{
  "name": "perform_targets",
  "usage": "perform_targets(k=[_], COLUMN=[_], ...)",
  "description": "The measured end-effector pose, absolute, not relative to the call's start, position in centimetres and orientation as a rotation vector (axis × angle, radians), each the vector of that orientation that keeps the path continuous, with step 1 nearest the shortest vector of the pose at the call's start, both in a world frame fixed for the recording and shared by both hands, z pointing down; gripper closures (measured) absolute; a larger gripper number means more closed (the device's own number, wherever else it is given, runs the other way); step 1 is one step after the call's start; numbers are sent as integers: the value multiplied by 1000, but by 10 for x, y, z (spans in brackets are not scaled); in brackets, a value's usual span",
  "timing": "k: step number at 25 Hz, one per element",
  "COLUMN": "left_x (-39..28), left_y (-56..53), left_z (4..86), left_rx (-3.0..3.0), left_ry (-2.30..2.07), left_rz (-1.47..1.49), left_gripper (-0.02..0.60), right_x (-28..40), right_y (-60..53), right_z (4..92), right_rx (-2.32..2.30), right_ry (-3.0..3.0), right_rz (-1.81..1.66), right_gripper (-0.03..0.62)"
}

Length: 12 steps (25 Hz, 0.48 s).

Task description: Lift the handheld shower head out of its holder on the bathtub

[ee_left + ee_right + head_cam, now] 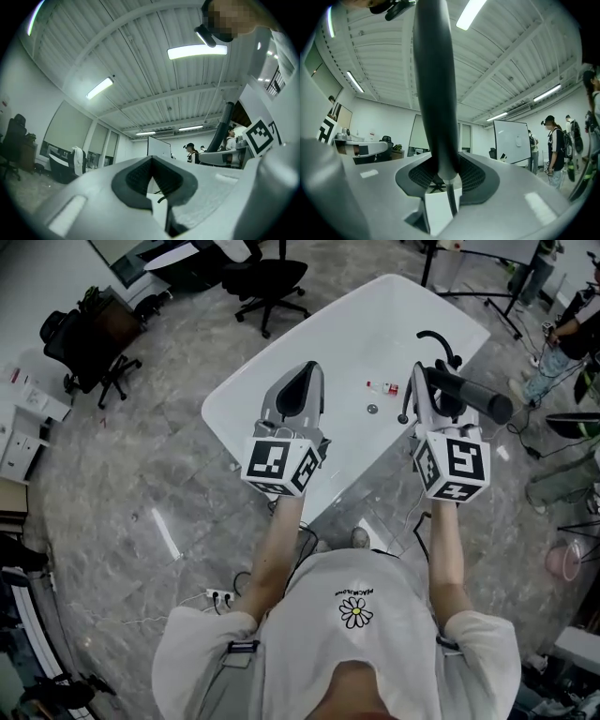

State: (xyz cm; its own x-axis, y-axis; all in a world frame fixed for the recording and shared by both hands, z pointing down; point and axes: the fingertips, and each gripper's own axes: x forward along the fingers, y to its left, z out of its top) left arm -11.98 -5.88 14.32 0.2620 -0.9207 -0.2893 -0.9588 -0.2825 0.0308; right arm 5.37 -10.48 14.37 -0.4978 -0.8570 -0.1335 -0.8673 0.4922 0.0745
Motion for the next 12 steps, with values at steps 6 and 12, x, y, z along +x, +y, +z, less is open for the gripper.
perform_targets(k=[6,12], left_x=[-101,-100], left_y=[-40,-32], left_z=[160,179], left_rx=[-2385,-2392], left_ry=[1795,1818], left_rz=[366,342], left_gripper=[581,581], right_x=[51,60], right_y=[-79,-66], right_z=[183,189], right_rx=[-1505,-1526], right_ry=[2664,2639], right_rz=[100,103], right_gripper=[439,439])
